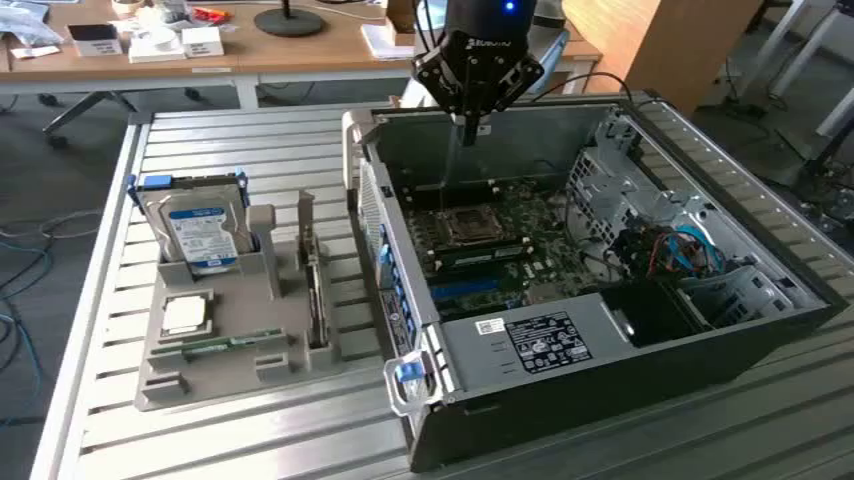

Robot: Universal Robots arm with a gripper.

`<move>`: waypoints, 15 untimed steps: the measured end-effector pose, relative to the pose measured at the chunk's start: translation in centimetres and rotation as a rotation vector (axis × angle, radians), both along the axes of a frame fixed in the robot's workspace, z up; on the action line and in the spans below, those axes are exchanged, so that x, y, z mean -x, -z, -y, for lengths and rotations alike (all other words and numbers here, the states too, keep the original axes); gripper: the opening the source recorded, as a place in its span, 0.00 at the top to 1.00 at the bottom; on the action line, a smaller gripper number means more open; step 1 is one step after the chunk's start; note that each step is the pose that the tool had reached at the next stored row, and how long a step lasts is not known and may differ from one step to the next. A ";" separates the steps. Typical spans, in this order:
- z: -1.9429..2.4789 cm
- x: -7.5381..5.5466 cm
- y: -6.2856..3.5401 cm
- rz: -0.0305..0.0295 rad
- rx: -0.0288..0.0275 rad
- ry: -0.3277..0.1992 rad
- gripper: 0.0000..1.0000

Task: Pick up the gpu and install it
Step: 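Reach for the gpu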

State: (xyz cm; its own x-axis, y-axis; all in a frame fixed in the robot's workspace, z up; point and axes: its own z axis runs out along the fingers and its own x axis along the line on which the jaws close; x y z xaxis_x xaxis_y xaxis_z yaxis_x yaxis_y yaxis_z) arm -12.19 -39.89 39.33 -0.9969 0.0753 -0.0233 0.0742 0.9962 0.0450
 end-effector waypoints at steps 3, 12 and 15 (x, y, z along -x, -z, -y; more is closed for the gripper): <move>0.00 0.0 0.00 0.0000 0.0000 0.000 0.89; 0.00 0.2 0.00 0.0001 -0.0001 0.000 0.89; 0.00 0.5 0.00 0.0000 0.0000 0.000 0.89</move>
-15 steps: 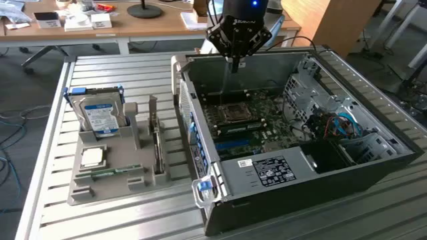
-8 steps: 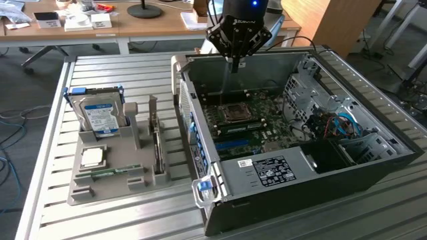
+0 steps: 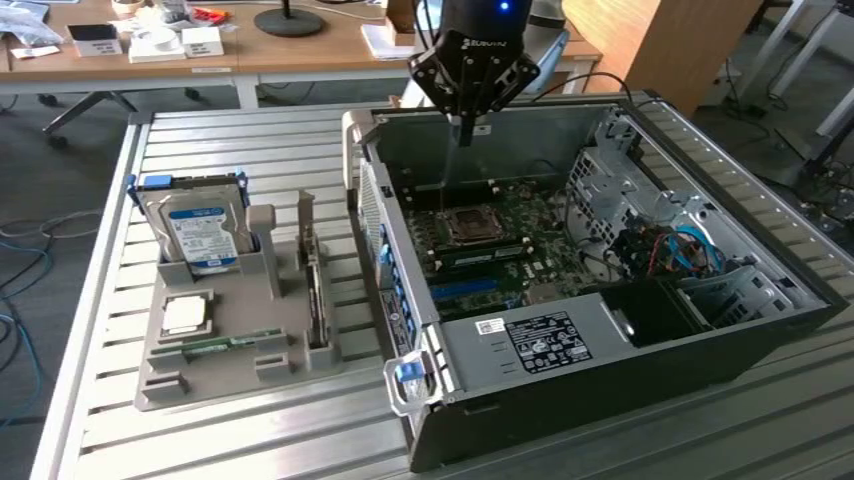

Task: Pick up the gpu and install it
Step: 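Reach for the gpu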

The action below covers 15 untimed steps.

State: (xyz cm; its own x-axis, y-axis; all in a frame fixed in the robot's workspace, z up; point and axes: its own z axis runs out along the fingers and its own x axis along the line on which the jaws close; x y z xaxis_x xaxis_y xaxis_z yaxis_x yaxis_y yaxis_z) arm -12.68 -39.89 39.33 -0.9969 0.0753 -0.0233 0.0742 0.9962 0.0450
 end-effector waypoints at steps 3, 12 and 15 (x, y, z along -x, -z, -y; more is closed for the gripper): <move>0.00 0.4 0.00 0.0000 0.0000 0.000 0.89; 0.00 1.9 0.02 0.0000 0.0000 0.000 0.89; 0.00 2.5 0.03 0.0001 0.0000 0.000 0.89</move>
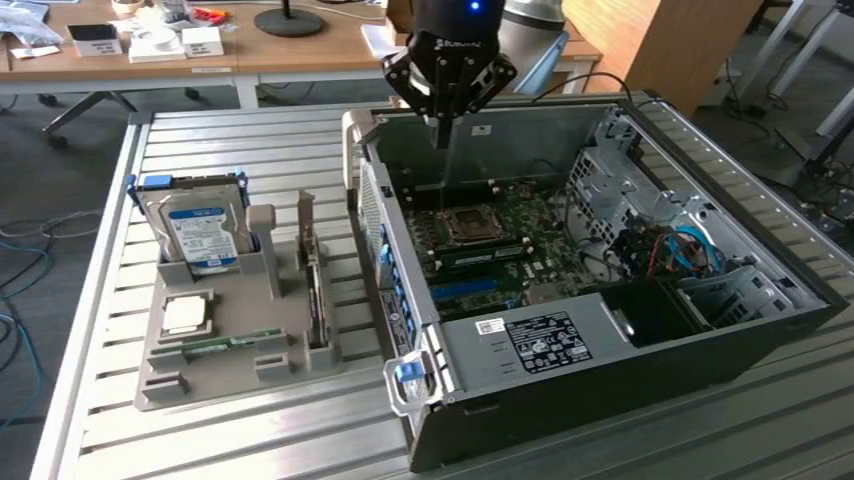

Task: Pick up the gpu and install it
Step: 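Reach for the gpu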

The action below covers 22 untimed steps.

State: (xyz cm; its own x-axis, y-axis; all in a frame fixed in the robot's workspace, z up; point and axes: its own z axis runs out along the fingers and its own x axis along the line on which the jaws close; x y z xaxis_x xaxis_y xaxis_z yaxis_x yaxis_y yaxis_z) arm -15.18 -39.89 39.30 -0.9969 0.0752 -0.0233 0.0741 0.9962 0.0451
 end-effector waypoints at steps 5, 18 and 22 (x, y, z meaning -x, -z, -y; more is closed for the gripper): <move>0.00 1.0 0.01 -0.0001 0.0000 0.000 0.89; 0.00 4.0 0.04 0.0000 0.0000 0.000 0.89; 0.00 5.2 0.04 0.0000 0.0001 0.000 0.89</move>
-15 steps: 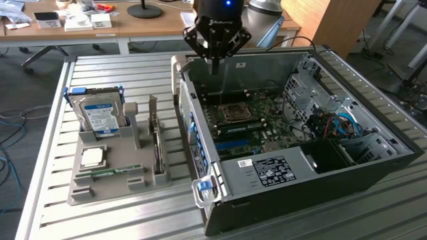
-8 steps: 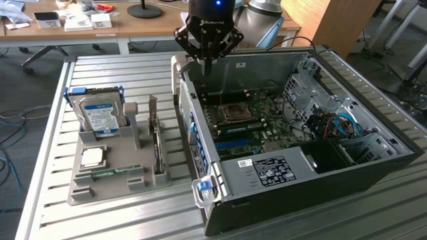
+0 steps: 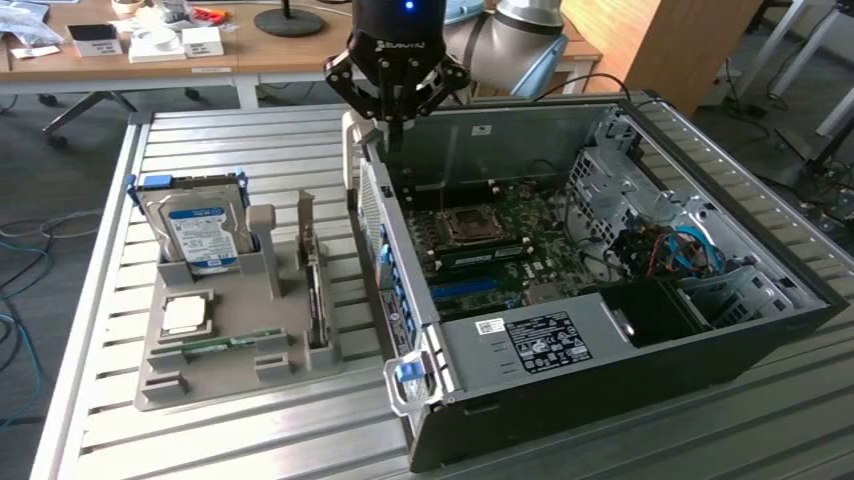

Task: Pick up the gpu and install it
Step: 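Reach for the gpu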

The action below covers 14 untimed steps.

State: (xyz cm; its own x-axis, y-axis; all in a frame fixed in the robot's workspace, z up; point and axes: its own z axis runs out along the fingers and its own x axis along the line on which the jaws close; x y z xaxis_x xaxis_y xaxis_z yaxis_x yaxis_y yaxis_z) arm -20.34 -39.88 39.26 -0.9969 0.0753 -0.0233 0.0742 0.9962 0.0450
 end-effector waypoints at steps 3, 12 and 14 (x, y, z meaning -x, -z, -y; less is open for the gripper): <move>0.00 1.0 0.02 0.0000 0.0000 0.000 0.89; -0.01 4.2 0.06 0.0000 0.0000 0.000 0.89; -0.01 4.8 0.08 0.0000 -0.0001 0.000 0.89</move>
